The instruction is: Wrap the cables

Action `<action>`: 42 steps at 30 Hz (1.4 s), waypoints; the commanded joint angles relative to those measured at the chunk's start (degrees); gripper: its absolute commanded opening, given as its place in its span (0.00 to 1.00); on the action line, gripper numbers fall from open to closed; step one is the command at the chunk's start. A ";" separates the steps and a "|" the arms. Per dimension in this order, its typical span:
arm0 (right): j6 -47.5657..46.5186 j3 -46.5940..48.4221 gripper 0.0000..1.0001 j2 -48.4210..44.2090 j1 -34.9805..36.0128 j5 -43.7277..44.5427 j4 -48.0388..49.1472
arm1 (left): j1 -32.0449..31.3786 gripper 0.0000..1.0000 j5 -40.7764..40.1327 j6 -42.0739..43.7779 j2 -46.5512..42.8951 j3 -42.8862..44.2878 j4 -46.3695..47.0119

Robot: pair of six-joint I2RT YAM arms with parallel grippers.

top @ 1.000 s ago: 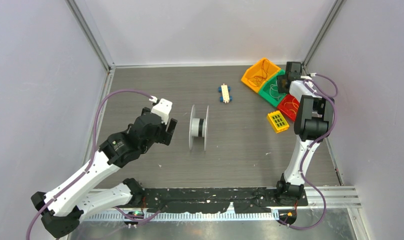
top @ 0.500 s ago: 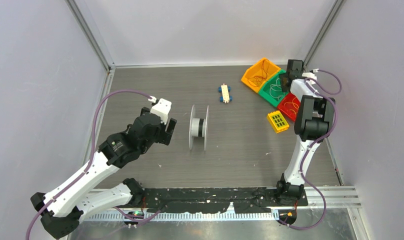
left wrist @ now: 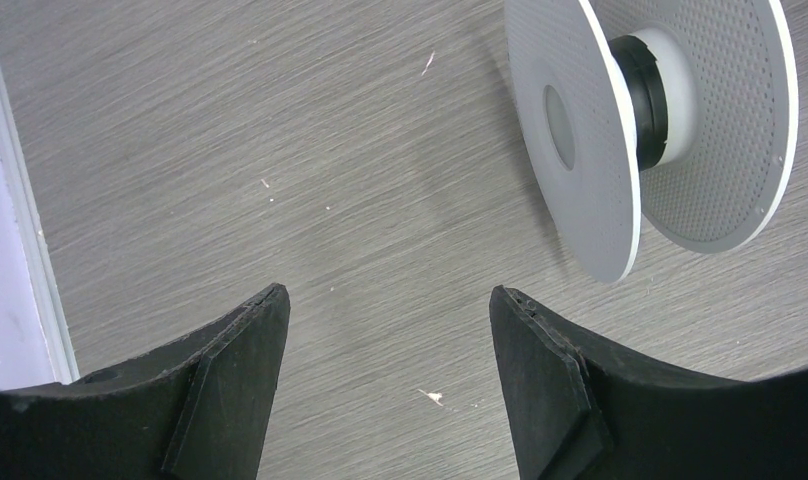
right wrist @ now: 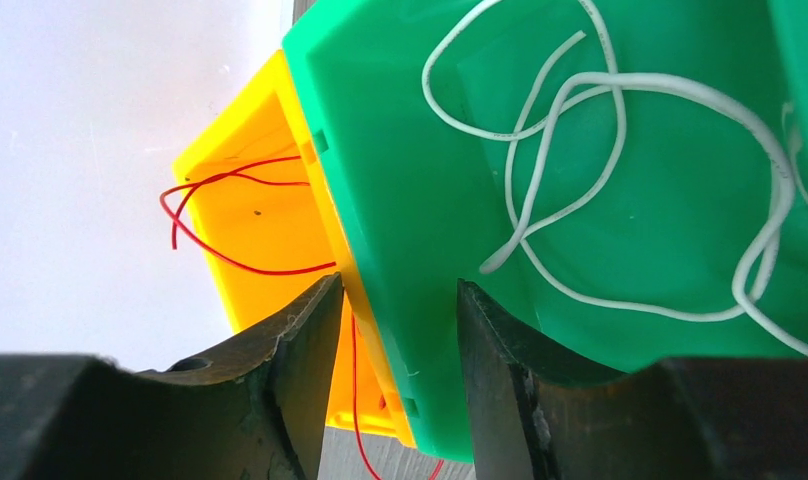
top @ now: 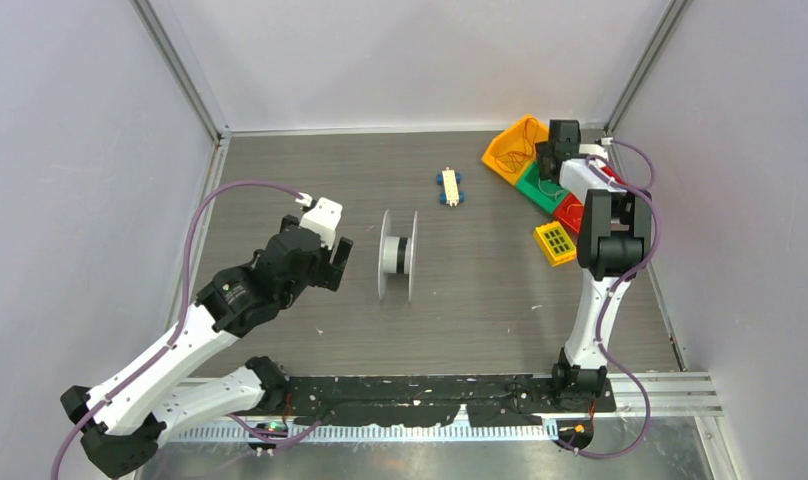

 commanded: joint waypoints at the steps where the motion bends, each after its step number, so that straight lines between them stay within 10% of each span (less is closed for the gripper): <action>1: 3.95 0.34 0.51 2.16 1.03 1.51 2.91 | -0.02 0.75 -0.79 0.85 -0.52 0.03 2.87; 22: -8.84 1.42 0.53 -2.81 -1.49 -11.12 4.66 | -0.02 0.75 0.20 1.06 0.51 0.29 2.79; 33: -62.63 19.64 0.59 -1.45 -3.63 -34.80 -8.40 | -0.02 0.74 2.94 0.79 -1.36 0.21 3.01; 42: -112.30 21.03 0.59 -1.25 -3.65 -32.38 -15.70 | -0.02 0.74 3.80 0.71 -1.48 0.23 3.05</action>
